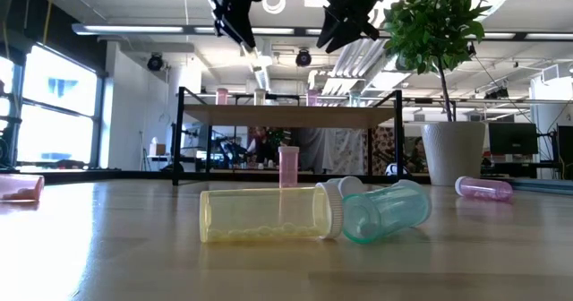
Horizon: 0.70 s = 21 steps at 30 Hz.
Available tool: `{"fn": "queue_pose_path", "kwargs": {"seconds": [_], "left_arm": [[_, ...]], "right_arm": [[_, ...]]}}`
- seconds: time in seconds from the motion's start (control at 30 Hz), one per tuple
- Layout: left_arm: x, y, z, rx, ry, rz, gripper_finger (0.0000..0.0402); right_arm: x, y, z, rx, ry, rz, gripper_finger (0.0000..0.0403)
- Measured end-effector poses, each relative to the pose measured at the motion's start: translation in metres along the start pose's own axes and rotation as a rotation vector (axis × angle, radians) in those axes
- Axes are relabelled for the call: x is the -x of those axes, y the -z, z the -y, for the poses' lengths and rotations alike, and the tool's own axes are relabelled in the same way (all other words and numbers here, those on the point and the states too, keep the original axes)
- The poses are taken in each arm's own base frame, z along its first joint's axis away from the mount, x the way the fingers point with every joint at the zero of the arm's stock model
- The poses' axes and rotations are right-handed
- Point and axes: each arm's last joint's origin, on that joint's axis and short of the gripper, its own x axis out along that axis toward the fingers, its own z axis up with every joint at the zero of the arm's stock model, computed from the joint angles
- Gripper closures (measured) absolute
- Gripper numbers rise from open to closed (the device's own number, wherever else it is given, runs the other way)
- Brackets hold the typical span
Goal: Pick and place medicine bottles onto shelf by color
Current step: Put the left yellow pill bottle on the shelf aligned with the other yellow pill bottle
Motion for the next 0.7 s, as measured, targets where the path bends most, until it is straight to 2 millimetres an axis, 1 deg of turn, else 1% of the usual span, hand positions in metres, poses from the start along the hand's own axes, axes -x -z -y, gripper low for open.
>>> {"fn": "queue_pose_path", "kwargs": {"seconds": [0.17,0.33,0.6,0.7], "left_arm": [[-0.023,-0.002,-0.001,0.002,0.012,-0.055,0.0288],[-0.039,-0.002,-0.003,0.005,0.009,-0.094,0.0288],[-0.058,-0.002,-0.005,0.014,-0.003,-0.144,0.0288],[-0.059,-0.002,-0.005,0.018,-0.005,-0.147,0.0288]], "right_arm": [[0.0,0.0,0.0,-0.001,0.0,0.0,0.0263],[0.0,0.0,0.0,0.0,0.0,0.0,0.0263],[0.0,0.0,0.0,0.0,0.0,0.0,0.0263],[0.0,0.0,0.0,0.0,0.001,0.0,0.0263]]}}
